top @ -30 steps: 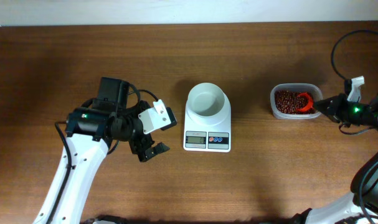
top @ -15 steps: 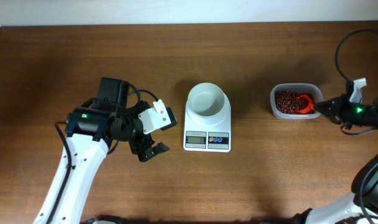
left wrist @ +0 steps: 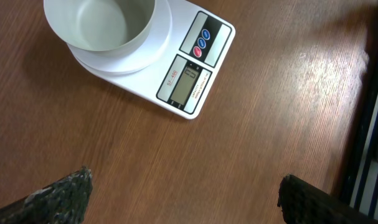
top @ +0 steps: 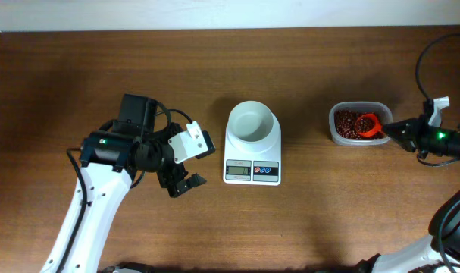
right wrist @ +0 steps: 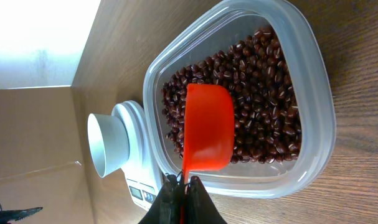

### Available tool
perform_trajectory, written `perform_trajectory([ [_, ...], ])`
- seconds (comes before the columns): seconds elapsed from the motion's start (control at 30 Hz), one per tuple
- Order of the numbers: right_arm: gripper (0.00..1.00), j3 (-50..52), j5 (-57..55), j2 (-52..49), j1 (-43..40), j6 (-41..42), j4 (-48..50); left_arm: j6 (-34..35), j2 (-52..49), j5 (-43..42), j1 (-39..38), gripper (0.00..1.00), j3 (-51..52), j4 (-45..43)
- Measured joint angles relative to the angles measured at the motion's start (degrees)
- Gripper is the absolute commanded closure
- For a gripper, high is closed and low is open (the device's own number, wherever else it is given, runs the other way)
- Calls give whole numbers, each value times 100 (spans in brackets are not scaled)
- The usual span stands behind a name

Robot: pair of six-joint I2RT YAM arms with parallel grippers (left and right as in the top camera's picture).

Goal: Scoop and weigh 50g on scale
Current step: 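Dip the scoop into the red beans with the right gripper, then move the filled scoop over the white bowl on the scale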

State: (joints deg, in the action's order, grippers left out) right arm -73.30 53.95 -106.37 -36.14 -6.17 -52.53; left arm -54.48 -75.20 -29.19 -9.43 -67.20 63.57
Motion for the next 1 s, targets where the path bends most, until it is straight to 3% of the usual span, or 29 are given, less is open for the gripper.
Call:
perform_trajectory([
  [0.47,96,0,267,0,0,0,-61,-2,0,0,0,1,0,0],
  [0.83,96,0,1591,0,2,0,-354,-2,0,0,0,1,0,0],
  [1.0,96,0,1823,0,654,0,-376,-2,0,0,0,1,0,0],
])
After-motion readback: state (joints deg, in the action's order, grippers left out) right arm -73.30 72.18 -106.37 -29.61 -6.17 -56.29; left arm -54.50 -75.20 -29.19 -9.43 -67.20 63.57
